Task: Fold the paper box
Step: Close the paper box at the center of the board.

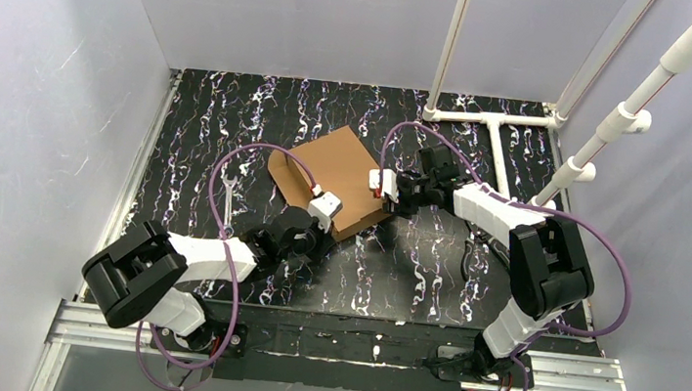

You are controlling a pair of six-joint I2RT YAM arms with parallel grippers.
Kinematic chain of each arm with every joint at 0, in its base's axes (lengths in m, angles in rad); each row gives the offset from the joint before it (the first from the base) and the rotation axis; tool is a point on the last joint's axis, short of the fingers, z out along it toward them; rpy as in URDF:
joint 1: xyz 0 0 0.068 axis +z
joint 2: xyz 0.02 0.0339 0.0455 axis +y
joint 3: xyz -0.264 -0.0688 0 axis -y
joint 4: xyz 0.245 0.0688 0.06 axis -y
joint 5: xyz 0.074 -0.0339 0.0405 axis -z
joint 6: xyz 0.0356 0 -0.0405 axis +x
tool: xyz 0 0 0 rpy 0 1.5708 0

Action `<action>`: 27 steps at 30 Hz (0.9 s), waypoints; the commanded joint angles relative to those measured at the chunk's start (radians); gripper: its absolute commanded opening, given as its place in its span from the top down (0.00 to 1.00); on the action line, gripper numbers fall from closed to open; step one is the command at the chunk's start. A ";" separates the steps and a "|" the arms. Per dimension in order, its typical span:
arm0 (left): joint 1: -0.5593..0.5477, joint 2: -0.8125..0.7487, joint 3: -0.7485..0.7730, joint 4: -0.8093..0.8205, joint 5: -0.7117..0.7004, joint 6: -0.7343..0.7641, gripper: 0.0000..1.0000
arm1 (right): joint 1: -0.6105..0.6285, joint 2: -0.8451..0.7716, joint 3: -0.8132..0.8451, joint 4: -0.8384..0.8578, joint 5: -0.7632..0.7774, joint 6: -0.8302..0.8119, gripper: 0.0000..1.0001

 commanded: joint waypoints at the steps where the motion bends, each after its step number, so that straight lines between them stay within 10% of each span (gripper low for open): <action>1: -0.002 -0.047 -0.012 0.024 0.024 0.022 1.00 | 0.016 0.055 -0.015 -0.130 -0.003 0.042 0.50; 27: -0.055 -0.016 0.075 -0.162 -0.166 0.121 1.00 | 0.017 0.065 -0.013 -0.133 -0.012 0.041 0.50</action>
